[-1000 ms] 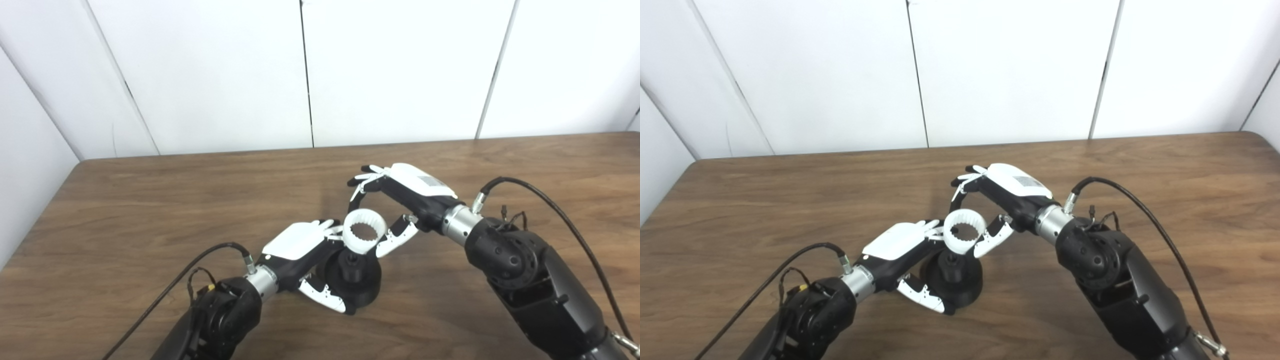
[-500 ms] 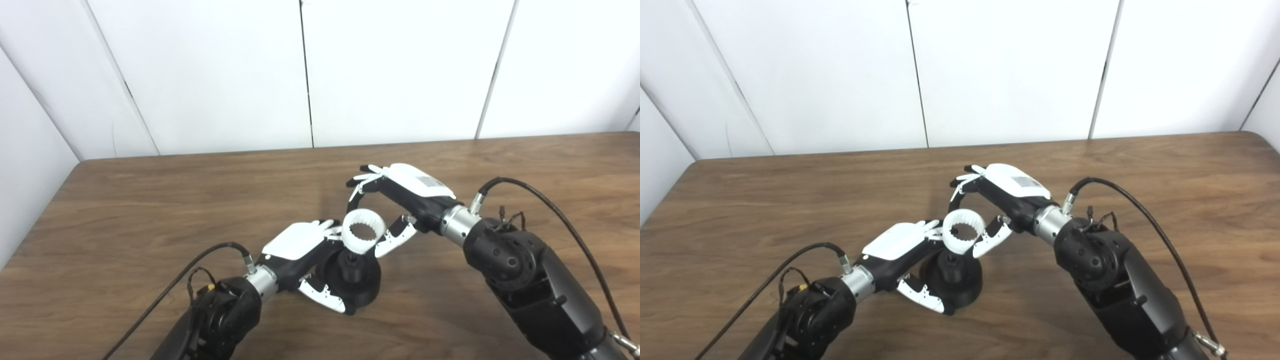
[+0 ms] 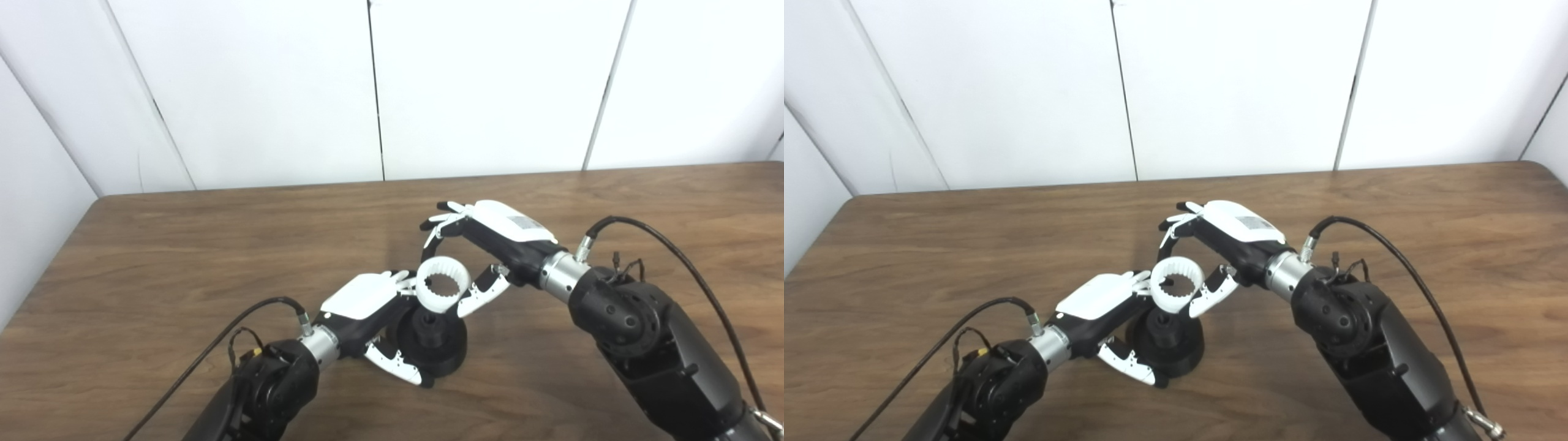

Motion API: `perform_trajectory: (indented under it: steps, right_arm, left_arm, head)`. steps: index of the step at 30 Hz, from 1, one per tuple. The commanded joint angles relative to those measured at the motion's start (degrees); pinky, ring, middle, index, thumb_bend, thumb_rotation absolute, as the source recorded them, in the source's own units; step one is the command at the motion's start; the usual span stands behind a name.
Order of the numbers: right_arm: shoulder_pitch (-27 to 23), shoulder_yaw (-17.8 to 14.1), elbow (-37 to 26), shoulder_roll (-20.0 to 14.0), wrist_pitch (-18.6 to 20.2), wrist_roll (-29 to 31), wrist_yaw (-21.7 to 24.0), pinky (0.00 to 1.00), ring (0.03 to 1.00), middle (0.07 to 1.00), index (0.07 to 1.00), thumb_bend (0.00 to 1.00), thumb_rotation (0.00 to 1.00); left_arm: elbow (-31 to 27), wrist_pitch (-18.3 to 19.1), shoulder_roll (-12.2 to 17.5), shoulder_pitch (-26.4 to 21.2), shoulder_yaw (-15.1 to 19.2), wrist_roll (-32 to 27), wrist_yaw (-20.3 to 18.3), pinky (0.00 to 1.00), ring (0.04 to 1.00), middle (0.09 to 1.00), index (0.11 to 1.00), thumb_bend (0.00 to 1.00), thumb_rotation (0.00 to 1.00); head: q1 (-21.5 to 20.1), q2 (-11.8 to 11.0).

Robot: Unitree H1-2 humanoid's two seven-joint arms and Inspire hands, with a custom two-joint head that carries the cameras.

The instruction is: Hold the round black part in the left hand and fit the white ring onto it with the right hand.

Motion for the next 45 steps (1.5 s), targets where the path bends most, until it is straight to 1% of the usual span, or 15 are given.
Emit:
perform_trajectory:
  steps: [1,11,14,22,30,32,36,40,45]
  right_arm:
    - [-1.23,0.3,-1.84,0.77,-1.51,1.44,0.97,1.0,0.984,0.861,0.491,0.52,0.15]
    - [-1.42,0.11,-2.32,0.87,-1.02,1.51,1.47,1.0,0.988,0.861,0.491,0.52,0.15]
    - [-1.66,-0.06,-2.06,0.88,-1.12,1.57,1.41,1.0,0.989,0.861,0.491,0.52,0.15]
    - [-2.63,-1.09,-0.88,0.6,-0.88,1.92,1.14,1.0,0.987,0.861,0.491,0.52,0.15]
    - [-3.37,-2.16,0.02,0.28,-0.8,3.08,1.19,1.0,0.988,0.865,0.49,0.52,0.15]
    - [-3.5,-2.31,0.16,0.29,-0.67,3.04,1.15,1.0,0.987,0.864,0.491,0.52,0.15]
    - [-3.77,-2.49,0.38,0.29,-0.21,2.75,1.27,1.0,0.986,0.862,0.491,0.52,0.15]
    - [-4.07,-2.59,0.41,0.2,0.62,2.09,1.4,1.0,0.986,0.861,0.491,0.52,0.15]
    - [-4.26,-2.94,1.31,-0.23,0.13,1.76,0.98,1.0,0.98,0.855,0.491,0.52,0.15]
  left_arm:
    - [0.73,0.28,0.15,-2.26,-0.28,0.93,-0.52,1.0,1.0,0.964,0.737,0.96,0.47]
    - [0.77,0.25,0.29,-2.32,-0.24,0.85,-0.54,1.0,1.0,0.962,0.735,0.96,0.46]
    - [1.14,-0.37,0.17,-2.17,-0.03,0.41,0.23,1.0,1.0,0.956,0.725,0.97,0.46]
    - [0.76,0.52,0.18,-2.48,0.04,0.07,-0.77,1.0,1.0,0.96,0.719,0.97,0.46]
    - [1.18,0.05,0.12,-2.56,0.0,0.09,-0.31,1.0,1.0,0.959,0.712,0.98,0.46]
    - [1.23,0.02,0.04,-2.52,0.02,0.06,-0.16,1.0,1.0,0.958,0.709,0.98,0.47]
    - [0.9,0.66,0.01,-2.58,0.09,-0.09,-0.78,1.0,1.0,0.962,0.711,0.98,0.45]
    - [0.76,0.51,0.12,-2.6,0.18,-0.26,-0.8,1.0,1.0,0.962,0.713,0.98,0.46]
    - [0.29,0.9,0.08,-2.64,0.17,-0.35,-1.28,1.0,1.0,0.96,0.716,0.98,0.45]
  head:
    - [0.11,0.05]
    - [-0.06,-0.01]
    - [-0.04,-0.05]
    - [-0.03,-0.04]
    - [-0.13,-0.05]
    - [-0.14,-0.08]
    - [-0.2,-0.15]
    - [-0.2,-0.15]
    - [-0.4,-0.08]
